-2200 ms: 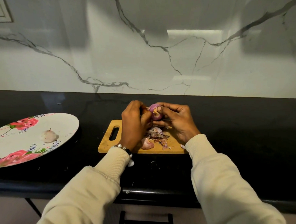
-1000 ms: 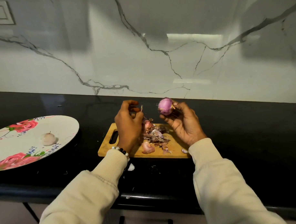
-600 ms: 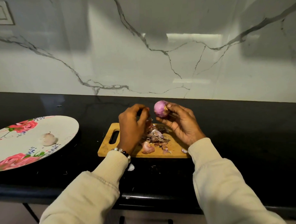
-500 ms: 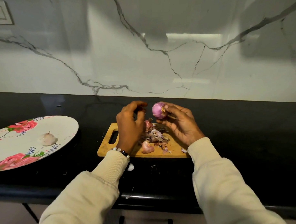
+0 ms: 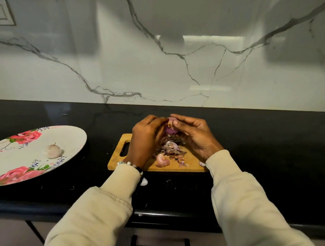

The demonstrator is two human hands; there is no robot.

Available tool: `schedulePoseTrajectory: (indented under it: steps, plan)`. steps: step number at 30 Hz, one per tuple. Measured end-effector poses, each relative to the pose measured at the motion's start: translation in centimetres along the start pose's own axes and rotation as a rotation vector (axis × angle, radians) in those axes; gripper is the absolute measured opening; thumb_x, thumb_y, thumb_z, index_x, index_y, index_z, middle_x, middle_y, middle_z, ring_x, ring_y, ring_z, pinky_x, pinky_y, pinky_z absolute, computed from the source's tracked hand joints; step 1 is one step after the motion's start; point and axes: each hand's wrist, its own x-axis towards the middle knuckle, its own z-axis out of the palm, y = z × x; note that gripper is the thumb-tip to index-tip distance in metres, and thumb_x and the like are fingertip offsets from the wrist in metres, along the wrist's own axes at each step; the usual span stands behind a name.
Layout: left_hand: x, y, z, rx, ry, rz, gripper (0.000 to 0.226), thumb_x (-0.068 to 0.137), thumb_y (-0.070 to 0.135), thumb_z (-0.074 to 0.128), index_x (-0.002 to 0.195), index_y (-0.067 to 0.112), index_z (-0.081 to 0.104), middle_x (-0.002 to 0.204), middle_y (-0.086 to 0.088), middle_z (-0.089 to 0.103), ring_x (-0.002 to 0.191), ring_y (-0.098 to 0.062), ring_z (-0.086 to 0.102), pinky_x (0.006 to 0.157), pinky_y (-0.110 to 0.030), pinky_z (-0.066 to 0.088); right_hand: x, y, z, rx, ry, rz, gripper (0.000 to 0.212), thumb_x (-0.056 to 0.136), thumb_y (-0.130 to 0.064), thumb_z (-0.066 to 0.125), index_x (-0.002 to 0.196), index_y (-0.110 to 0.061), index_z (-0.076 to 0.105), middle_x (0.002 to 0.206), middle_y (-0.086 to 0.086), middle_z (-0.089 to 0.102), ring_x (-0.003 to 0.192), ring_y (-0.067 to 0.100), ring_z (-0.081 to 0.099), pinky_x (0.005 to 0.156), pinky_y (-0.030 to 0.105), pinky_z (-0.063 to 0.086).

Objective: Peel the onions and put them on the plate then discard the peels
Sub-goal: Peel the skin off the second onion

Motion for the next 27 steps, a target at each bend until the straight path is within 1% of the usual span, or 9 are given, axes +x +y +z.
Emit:
schedulePoseTrajectory:
  steps: [3, 6, 9, 12, 13, 19, 22, 25, 27]
  plan:
    - [0.0, -0.3, -0.3, 0.09, -0.031, 0.078, 0.033, 0.09, 0.024, 0.052, 0.102, 0.001, 0.073, 0.088, -0.013, 0.071, 0.073, -0.027, 0.07, 0.066, -0.033, 0.058, 0.2, 0.2, -0.3, -0.052, 0.027, 0.005, 0.039, 0.078, -0.001, 0.072, 0.117, 0.001, 0.068, 0.113, 0.02, 0.071, 0.109, 0.036, 0.067, 0.1, 0.054, 0.05]
    - [-0.1, -0.7, -0.3, 0.22, -0.09, 0.166, 0.021, 0.082, 0.01, 0.068, 0.1, -0.001, 0.072, 0.085, -0.016, 0.071, 0.068, -0.032, 0.07, 0.056, -0.039, 0.059, 0.3, 0.4, -0.7, -0.126, 0.011, -0.009, 0.045, 0.074, -0.006, 0.077, 0.117, 0.0, 0.069, 0.113, 0.02, 0.071, 0.11, 0.036, 0.067, 0.101, 0.056, 0.049]
    - [-0.3, -0.7, -0.4, 0.315, -0.216, 0.225, 0.042, 0.064, 0.001, 0.086, 0.102, -0.001, 0.07, 0.086, -0.017, 0.07, 0.067, -0.034, 0.069, 0.053, -0.041, 0.058, 0.3, 0.4, -1.0, -0.169, -0.003, -0.005, 0.047, 0.07, -0.01, 0.078, 0.116, -0.002, 0.07, 0.112, 0.018, 0.072, 0.109, 0.034, 0.068, 0.101, 0.055, 0.049]
    - [-0.4, -1.0, -0.6, 0.342, -0.332, 0.23, 0.07, 0.049, 0.019, 0.097, 0.11, 0.002, 0.067, 0.093, -0.014, 0.069, 0.074, -0.03, 0.069, 0.059, -0.04, 0.059, 0.3, 0.5, -1.3, -0.202, 0.001, 0.006, 0.047, 0.07, -0.013, 0.079, 0.115, -0.003, 0.071, 0.112, 0.016, 0.073, 0.11, 0.033, 0.068, 0.102, 0.055, 0.048]
    - [-0.4, -1.0, -0.7, 0.334, -0.352, 0.22, 0.074, 0.047, 0.023, 0.098, 0.112, 0.002, 0.066, 0.095, -0.013, 0.069, 0.076, -0.03, 0.069, 0.061, -0.04, 0.059, 0.4, 0.5, -1.4, -0.203, 0.004, 0.006, 0.046, 0.07, -0.014, 0.08, 0.114, -0.003, 0.072, 0.112, 0.016, 0.073, 0.11, 0.033, 0.068, 0.103, 0.056, 0.048]
    - [-0.2, -0.4, -0.7, 0.324, -0.342, 0.25, 0.059, 0.054, 0.005, 0.093, 0.107, -0.004, 0.069, 0.09, -0.019, 0.071, 0.073, -0.035, 0.07, 0.057, -0.041, 0.059, 0.5, 0.6, -1.5, -0.234, 0.006, 0.008, 0.035, 0.079, -0.007, 0.076, 0.114, -0.002, 0.071, 0.112, 0.016, 0.073, 0.11, 0.032, 0.067, 0.103, 0.055, 0.048]
    - [-0.3, -0.4, -0.8, 0.325, -0.332, 0.238, 0.061, 0.053, 0.007, 0.094, 0.108, -0.003, 0.068, 0.092, -0.018, 0.071, 0.076, -0.034, 0.07, 0.06, -0.041, 0.06, 0.4, 0.6, -1.4, -0.225, 0.009, 0.004, 0.037, 0.077, -0.008, 0.077, 0.113, -0.002, 0.071, 0.111, 0.017, 0.073, 0.11, 0.033, 0.068, 0.102, 0.055, 0.048]
    - [-0.4, -0.4, -0.7, 0.342, -0.308, 0.246, 0.054, 0.056, 0.003, 0.092, 0.105, -0.003, 0.068, 0.089, -0.018, 0.07, 0.07, -0.034, 0.069, 0.055, -0.041, 0.058, 0.4, 0.6, -1.4, -0.233, 0.011, 0.002, 0.034, 0.08, -0.006, 0.075, 0.114, -0.002, 0.071, 0.112, 0.016, 0.073, 0.11, 0.033, 0.068, 0.102, 0.055, 0.048]
    - [-0.5, -0.2, -0.7, 0.361, -0.302, 0.253, 0.057, 0.054, 0.012, 0.095, 0.101, -0.002, 0.068, 0.086, -0.017, 0.069, 0.065, -0.033, 0.067, 0.051, -0.04, 0.057, 0.4, 0.6, -1.4, -0.233, 0.015, -0.003, 0.036, 0.078, -0.009, 0.077, 0.113, -0.004, 0.072, 0.111, 0.016, 0.073, 0.109, 0.033, 0.068, 0.102, 0.055, 0.049]
